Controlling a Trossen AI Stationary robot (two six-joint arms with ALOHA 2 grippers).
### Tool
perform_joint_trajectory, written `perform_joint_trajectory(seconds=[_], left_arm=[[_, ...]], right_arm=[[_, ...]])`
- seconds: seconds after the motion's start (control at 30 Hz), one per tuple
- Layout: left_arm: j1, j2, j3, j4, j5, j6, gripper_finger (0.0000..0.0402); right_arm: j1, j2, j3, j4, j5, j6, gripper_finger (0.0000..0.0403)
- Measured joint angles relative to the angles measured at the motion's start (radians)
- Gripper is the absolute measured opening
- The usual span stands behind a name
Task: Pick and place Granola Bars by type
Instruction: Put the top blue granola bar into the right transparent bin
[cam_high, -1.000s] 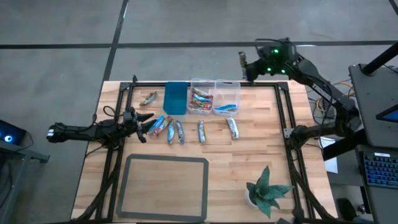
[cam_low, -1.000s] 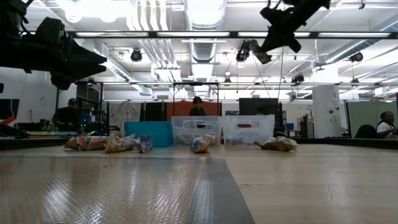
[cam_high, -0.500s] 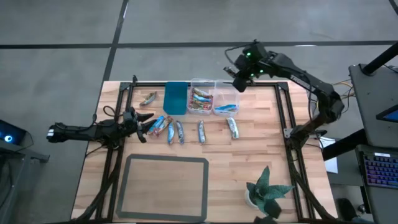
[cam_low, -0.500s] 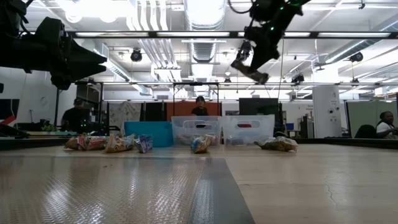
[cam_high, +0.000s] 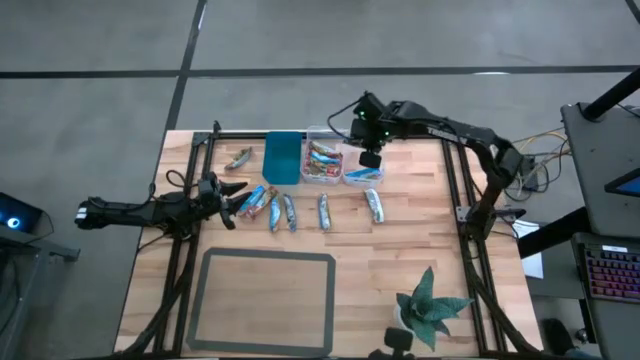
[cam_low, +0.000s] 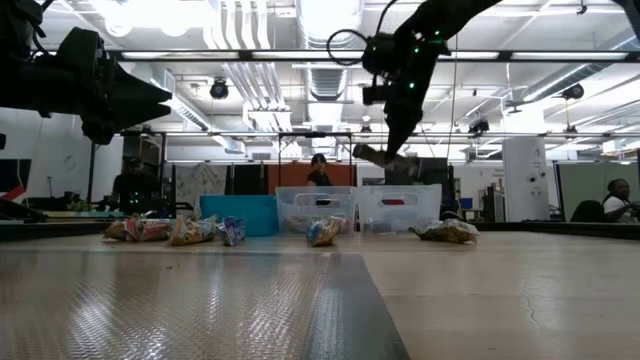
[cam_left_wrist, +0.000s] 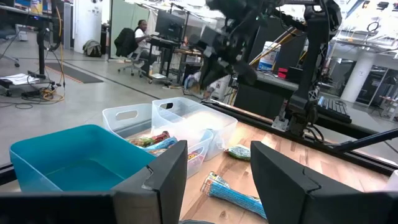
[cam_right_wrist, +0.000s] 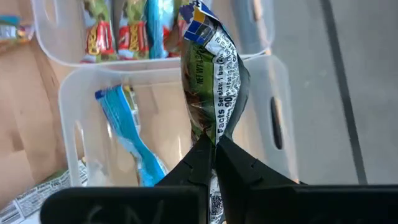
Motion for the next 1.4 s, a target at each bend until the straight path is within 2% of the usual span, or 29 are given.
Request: perform_joint_trajectory(seconds=[0.37,0.8,1.23,1.4], left_arm=[[0.0,0.0,0.0,0.0,0.0,0.0,0.0159],[0.0,0.0,0.0,0.0,0.0,0.0,0.0159],[0.0,0.0,0.0,0.0,0.0,0.0,0.0159],[0.0,0.0,0.0,0.0,0.0,0.0,0.0159]], right_arm=[[0.019,0.095,-0.003,0.005,0.029,0.078,0.0008],[0.028,0.173,-0.075,0.005,0.028,0.076,0.0008],[0.052,0.227,-0.085,0.009,0.024,0.079,0.0009],[0.06,0.22,-0.085,-0.005,0.032,0.082,0.0032]])
